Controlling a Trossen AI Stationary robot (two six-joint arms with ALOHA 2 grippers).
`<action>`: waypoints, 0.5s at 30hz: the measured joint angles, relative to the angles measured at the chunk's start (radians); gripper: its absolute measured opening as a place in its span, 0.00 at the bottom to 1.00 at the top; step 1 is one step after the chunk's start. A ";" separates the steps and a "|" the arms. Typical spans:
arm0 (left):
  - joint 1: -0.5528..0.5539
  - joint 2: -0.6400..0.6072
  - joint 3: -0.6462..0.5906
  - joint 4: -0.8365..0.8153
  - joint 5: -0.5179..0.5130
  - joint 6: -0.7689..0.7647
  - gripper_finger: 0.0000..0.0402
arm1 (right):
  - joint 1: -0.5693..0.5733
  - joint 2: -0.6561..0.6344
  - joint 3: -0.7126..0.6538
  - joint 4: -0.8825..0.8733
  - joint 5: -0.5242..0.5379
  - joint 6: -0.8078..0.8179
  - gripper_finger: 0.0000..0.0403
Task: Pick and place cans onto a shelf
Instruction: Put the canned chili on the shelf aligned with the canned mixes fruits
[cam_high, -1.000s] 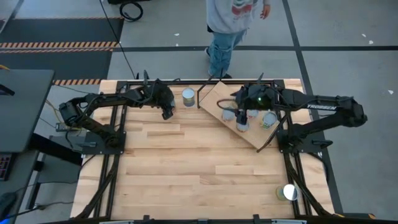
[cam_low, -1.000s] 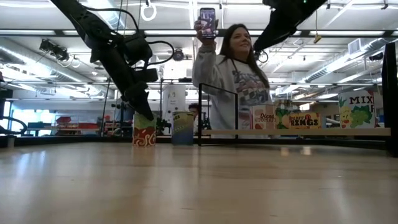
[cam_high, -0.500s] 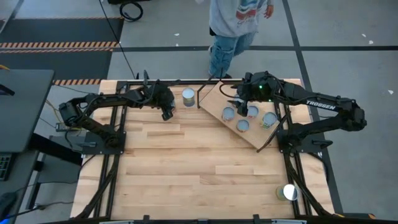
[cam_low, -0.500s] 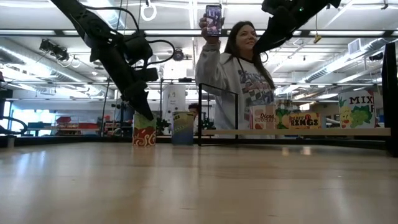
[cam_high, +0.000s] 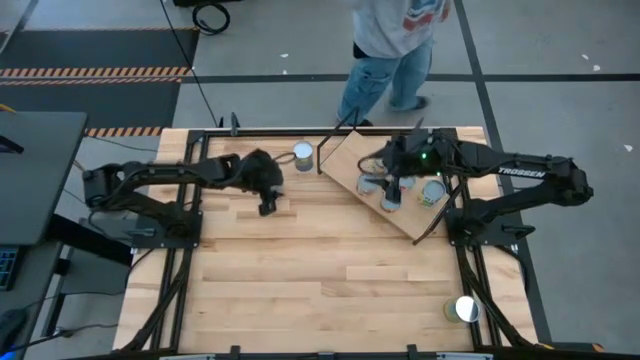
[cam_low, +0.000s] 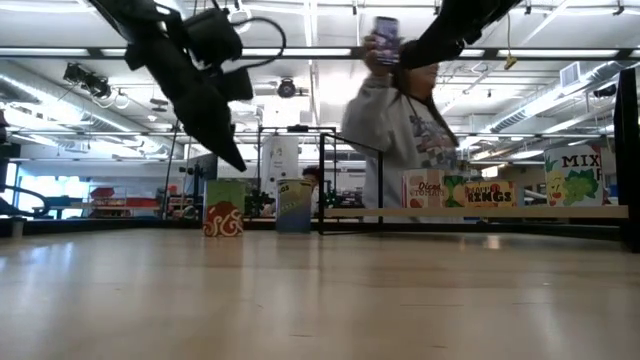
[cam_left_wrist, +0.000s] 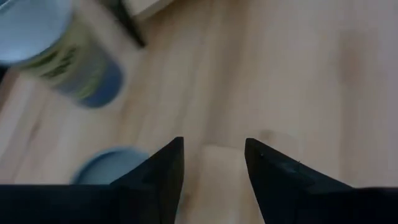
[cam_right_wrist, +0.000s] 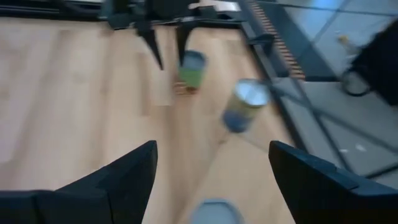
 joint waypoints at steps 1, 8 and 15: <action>-0.026 -0.004 0.000 0.003 0.000 -0.008 0.44 | 0.027 0.004 0.000 -0.005 0.000 0.017 0.78; -0.192 -0.002 0.002 0.104 -0.002 -0.092 0.44 | 0.216 0.040 0.000 -0.012 0.032 0.113 0.76; -0.283 -0.010 0.055 0.028 -0.135 -0.101 0.44 | 0.329 0.075 0.000 -0.011 0.085 0.166 0.75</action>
